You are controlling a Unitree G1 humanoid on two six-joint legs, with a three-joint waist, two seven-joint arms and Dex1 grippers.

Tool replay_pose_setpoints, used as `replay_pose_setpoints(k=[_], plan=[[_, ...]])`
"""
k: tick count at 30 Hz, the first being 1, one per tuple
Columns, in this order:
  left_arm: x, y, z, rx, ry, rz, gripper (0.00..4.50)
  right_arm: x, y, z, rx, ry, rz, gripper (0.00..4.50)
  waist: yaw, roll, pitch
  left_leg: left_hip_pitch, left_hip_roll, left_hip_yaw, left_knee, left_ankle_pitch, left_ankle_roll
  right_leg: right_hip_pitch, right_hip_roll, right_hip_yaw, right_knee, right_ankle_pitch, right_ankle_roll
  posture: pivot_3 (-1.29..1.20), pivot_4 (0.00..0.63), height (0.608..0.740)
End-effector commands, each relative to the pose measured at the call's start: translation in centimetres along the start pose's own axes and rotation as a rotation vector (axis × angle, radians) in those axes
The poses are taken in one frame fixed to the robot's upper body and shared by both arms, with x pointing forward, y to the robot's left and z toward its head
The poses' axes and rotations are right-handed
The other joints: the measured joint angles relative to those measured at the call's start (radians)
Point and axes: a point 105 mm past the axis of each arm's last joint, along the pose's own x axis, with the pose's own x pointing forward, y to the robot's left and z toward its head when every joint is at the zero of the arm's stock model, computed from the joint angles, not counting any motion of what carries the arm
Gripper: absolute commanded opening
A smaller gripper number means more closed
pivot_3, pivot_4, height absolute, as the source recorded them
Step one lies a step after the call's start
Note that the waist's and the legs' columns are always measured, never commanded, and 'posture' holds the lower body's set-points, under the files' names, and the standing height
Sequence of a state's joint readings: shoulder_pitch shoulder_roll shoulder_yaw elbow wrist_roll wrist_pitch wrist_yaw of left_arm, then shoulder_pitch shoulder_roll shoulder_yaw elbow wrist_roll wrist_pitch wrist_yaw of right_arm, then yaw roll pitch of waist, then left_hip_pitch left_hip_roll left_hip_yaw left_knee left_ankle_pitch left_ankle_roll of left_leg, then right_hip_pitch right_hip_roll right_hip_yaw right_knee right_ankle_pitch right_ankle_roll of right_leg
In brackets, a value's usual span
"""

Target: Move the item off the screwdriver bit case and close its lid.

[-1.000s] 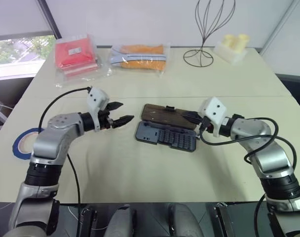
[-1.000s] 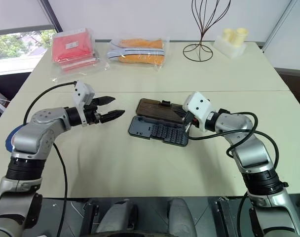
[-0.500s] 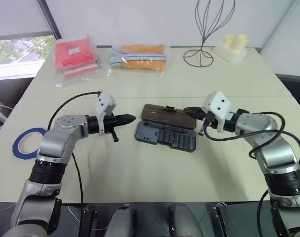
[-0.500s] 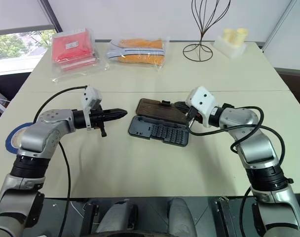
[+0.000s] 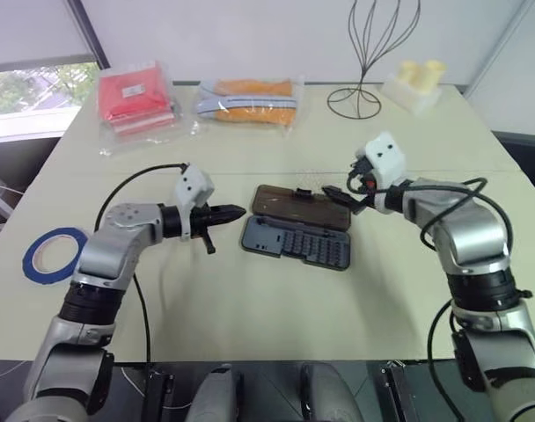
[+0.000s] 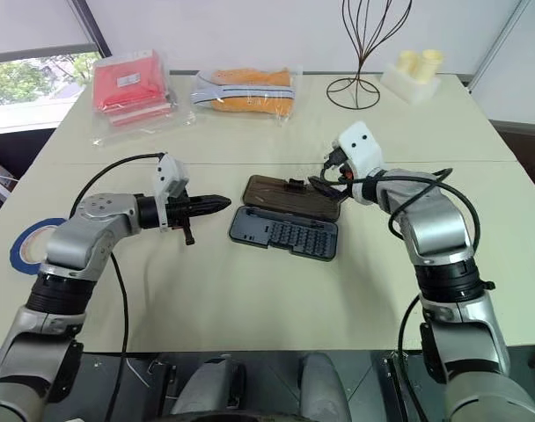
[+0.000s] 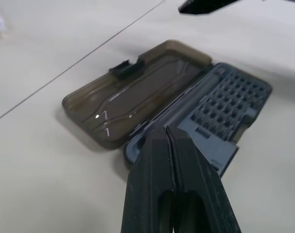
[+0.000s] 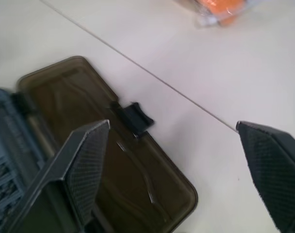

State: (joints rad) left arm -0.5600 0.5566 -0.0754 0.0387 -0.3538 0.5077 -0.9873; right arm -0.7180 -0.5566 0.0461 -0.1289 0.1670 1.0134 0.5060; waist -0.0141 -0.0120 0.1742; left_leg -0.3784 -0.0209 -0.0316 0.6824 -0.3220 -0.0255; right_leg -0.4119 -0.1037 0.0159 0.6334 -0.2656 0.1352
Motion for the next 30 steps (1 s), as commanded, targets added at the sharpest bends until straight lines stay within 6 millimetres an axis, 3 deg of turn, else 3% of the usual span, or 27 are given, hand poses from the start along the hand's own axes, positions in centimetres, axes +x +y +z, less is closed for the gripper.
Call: replay_pose_setpoints(k=[1,8,11,19,21,28,30], plan=[[0.3,0.3,1.5,0.056,-0.039,0.015,0.00,0.1,-1.0,0.0,0.052,0.079,-0.108,4.48,0.000,0.000,0.000,-0.001,0.000,0.000,0.000,0.000,0.000,-0.001,0.000,0.000,0.000,0.000,0.000,0.00,0.150,0.740],[0.7,0.4,1.5,0.057,-0.052,0.026,0.00,0.3,-2.1,-3.3,0.252,0.314,-0.236,4.48,-0.002,0.000,0.000,-0.005,0.000,0.000,0.001,0.000,-0.001,-0.005,0.000,0.000,0.003,0.000,0.000,0.00,0.150,0.740],[0.8,0.3,1.4,0.061,-0.049,0.025,0.00,0.2,-1.8,-4.0,0.274,0.353,-0.240,4.48,-0.005,0.000,0.000,-0.012,-0.001,0.001,0.002,0.001,-0.002,-0.016,-0.001,0.000,0.012,0.000,0.000,0.00,0.150,0.740],[0.8,0.2,1.3,0.066,-0.046,0.027,0.00,0.1,-1.3,-5.6,0.346,0.436,-0.260,4.48,-0.010,0.000,0.000,-0.012,-0.001,0.001,0.002,0.002,-0.002,-0.018,-0.001,0.000,0.014,0.000,0.000,0.00,0.150,0.740],[0.8,0.3,1.2,0.067,-0.045,0.030,0.00,0.2,-1.3,-5.7,0.353,0.439,-0.259,3.67,-0.010,0.000,0.000,-0.012,-0.001,0.001,0.002,0.002,-0.002,-0.018,-0.001,0.000,0.014,0.000,0.000,0.00,0.150,0.740],[0.5,0.3,1.1,0.069,-0.040,0.040,0.00,0.7,-0.6,-5.5,0.358,0.445,-0.227,0.07,-0.004,0.000,0.000,-0.012,-0.001,0.001,0.002,0.002,-0.002,-0.017,-0.001,0.000,0.014,0.000,0.000,0.00,0.150,0.740],[0.4,0.4,1.1,0.070,-0.040,0.046,0.00,0.9,-0.4,-5.6,0.358,0.454,-0.218,0.02,-0.003,0.000,0.000,-0.012,-0.001,0.001,0.002,0.002,-0.002,-0.017,-0.001,0.000,0.014,0.000,0.000,0.00,0.150,0.740]])
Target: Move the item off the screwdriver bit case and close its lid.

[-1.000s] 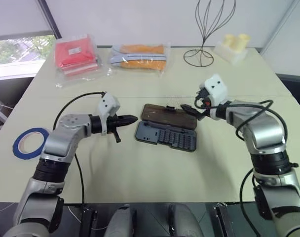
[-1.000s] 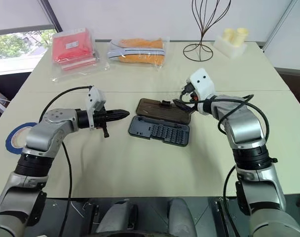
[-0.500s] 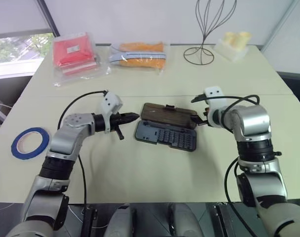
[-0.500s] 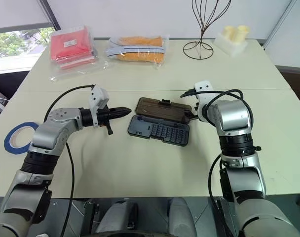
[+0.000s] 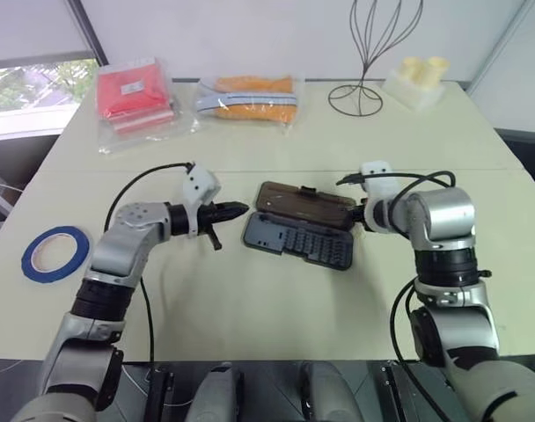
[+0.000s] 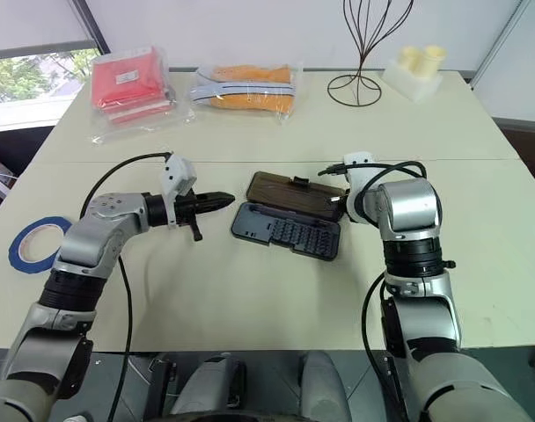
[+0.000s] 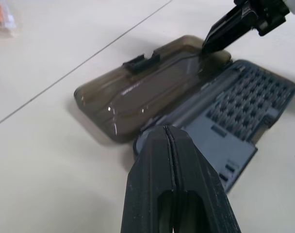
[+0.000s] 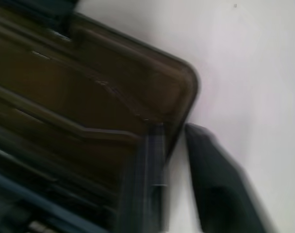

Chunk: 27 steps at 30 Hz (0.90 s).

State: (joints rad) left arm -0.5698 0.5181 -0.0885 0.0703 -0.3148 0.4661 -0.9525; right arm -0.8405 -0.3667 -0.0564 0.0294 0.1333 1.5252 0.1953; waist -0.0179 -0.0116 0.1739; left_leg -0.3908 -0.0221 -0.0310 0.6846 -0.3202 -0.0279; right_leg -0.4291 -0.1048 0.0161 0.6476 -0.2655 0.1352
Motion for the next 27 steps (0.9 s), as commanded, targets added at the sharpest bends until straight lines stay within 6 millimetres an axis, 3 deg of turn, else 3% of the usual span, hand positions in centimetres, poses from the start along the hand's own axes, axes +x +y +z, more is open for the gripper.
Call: replay_pose_setpoints(k=[1,14,27], plan=[[-0.5,0.2,1.3,0.052,-0.032,0.018,0.00,0.2,-0.4,-0.2,0.010,0.022,-0.018,0.02,0.000,0.000,0.000,0.000,0.000,0.000,0.000,0.000,0.000,0.000,0.000,0.000,0.000,0.000,0.000,0.00,0.150,0.740],[-1.0,0.6,1.2,0.062,-0.028,0.044,0.00,-0.6,0.6,-1.0,-0.024,0.058,0.036,0.02,-0.005,0.000,0.000,0.000,0.000,-0.001,0.000,0.000,0.000,0.000,0.000,0.000,0.000,0.000,0.000,0.00,0.150,0.740],[-0.9,0.5,1.1,0.068,-0.020,0.034,0.00,-2.1,1.8,-3.2,-0.084,0.051,0.188,0.02,-0.004,0.000,0.000,0.000,0.001,-0.001,0.000,0.000,0.000,0.000,0.001,0.000,0.000,0.000,0.000,0.00,0.150,0.740]])
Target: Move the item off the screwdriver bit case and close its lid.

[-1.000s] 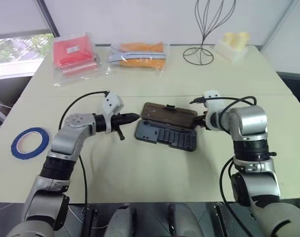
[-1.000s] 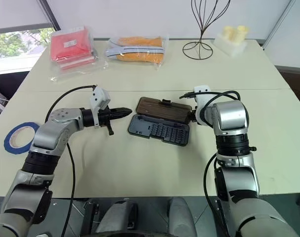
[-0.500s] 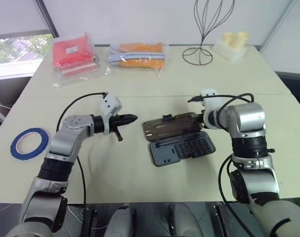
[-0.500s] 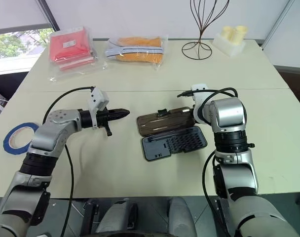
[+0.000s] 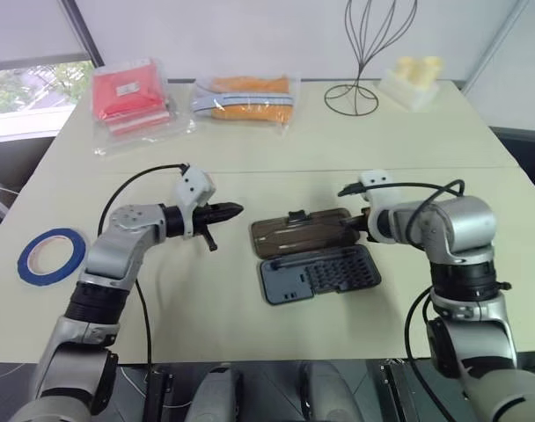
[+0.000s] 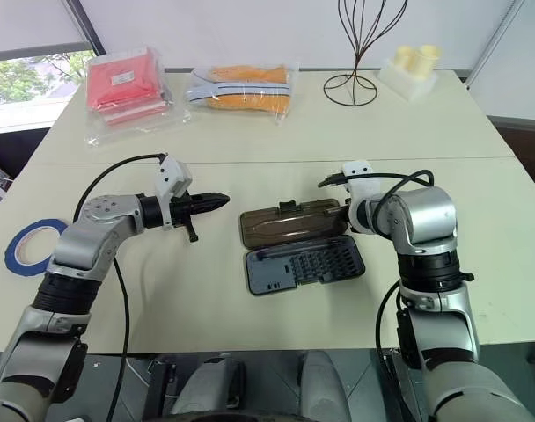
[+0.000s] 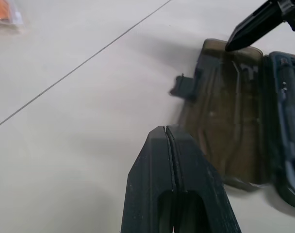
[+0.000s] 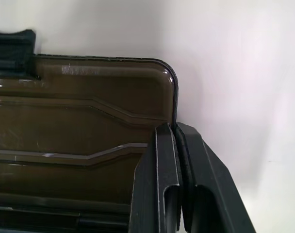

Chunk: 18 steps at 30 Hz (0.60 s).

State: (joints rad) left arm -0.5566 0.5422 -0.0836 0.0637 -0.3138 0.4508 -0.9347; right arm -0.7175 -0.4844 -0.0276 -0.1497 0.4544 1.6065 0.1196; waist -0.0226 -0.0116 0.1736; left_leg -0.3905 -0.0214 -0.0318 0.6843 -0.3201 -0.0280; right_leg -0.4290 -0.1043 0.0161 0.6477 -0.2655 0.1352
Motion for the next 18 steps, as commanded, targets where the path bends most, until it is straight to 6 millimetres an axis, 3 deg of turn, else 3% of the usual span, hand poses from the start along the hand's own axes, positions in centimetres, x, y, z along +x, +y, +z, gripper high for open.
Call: replay_pose_setpoints(k=[1,9,18], plan=[[-0.2,0.0,1.3,0.050,-0.031,0.001,0.00,-0.6,0.9,-0.6,-0.029,0.017,0.073,0.02,0.001,0.000,0.000,0.000,0.000,0.000,0.000,0.000,0.000,0.000,0.000,0.000,0.000,0.000,0.000,0.00,0.150,0.740],[-0.2,-0.1,1.2,0.050,-0.028,-0.003,0.00,-1.6,0.5,-1.7,0.002,0.096,0.092,0.02,0.003,0.000,0.000,0.000,0.000,0.000,0.000,-0.001,0.002,0.000,0.000,0.000,-0.001,0.000,0.000,0.00,0.150,0.740],[-0.1,-0.4,1.1,0.057,-0.024,-0.010,0.00,-2.3,0.2,-2.7,0.222,0.112,-0.020,0.02,0.009,0.000,0.000,-0.001,0.001,0.000,0.000,-0.001,0.002,0.000,-0.001,0.000,-0.001,0.000,0.000,0.00,0.150,0.740]])
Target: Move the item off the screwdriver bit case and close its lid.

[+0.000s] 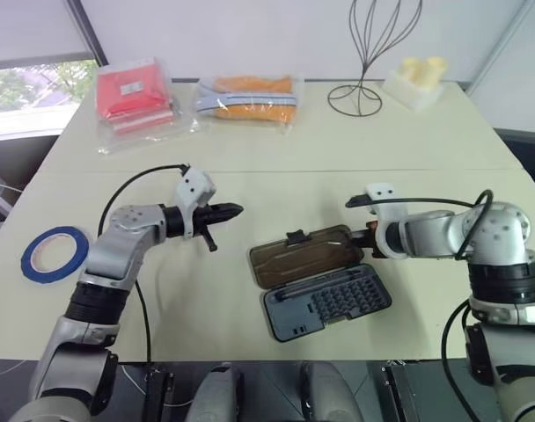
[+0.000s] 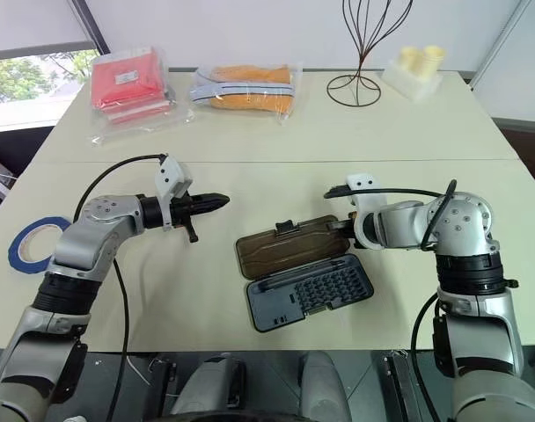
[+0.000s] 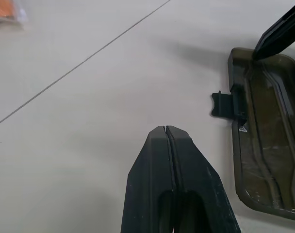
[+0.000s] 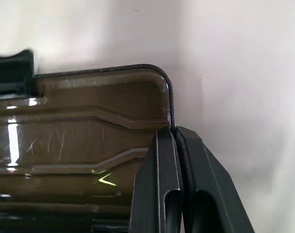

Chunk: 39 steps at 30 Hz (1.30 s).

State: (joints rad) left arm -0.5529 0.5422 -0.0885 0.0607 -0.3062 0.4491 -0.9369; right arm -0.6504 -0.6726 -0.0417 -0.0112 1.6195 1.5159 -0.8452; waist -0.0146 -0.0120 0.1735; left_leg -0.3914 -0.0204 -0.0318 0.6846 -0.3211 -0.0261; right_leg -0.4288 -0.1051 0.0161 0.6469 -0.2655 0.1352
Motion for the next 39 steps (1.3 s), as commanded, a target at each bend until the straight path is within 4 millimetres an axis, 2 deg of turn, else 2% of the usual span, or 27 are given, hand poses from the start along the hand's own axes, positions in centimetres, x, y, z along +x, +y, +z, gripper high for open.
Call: replay_pose_setpoints(k=[1,7,12,39], plan=[[-0.1,-0.3,1.2,0.053,-0.031,-0.008,0.00,-0.6,0.0,-0.8,0.119,0.018,-0.049,0.02,0.001,0.000,0.000,0.000,0.000,0.001,0.000,0.000,0.000,0.000,0.000,0.000,0.000,0.000,0.000,0.00,0.150,0.740],[0.2,-0.4,1.3,0.059,-0.028,-0.020,0.00,-0.7,-0.8,-1.4,0.287,-0.018,-0.191,0.02,-0.004,-0.001,0.000,0.000,0.000,0.001,0.000,-0.002,0.004,0.000,0.001,0.000,-0.001,0.000,0.000,0.00,0.150,0.740],[0.4,-0.6,1.1,0.062,-0.024,-0.033,0.00,-0.9,-0.8,-1.5,0.314,-0.030,-0.207,0.02,-0.002,-0.001,0.000,0.000,0.000,0.001,0.001,-0.002,0.004,0.001,0.001,0.000,-0.001,0.000,0.000,0.00,0.150,0.740],[0.2,-0.9,0.6,0.051,-0.013,-0.035,0.00,-1.3,0.2,-1.3,0.151,-0.033,-0.119,0.02,-0.003,-0.001,0.000,0.000,0.000,0.001,0.001,-0.002,0.005,0.001,0.001,0.000,-0.001,0.000,0.000,0.00,0.150,0.740]])
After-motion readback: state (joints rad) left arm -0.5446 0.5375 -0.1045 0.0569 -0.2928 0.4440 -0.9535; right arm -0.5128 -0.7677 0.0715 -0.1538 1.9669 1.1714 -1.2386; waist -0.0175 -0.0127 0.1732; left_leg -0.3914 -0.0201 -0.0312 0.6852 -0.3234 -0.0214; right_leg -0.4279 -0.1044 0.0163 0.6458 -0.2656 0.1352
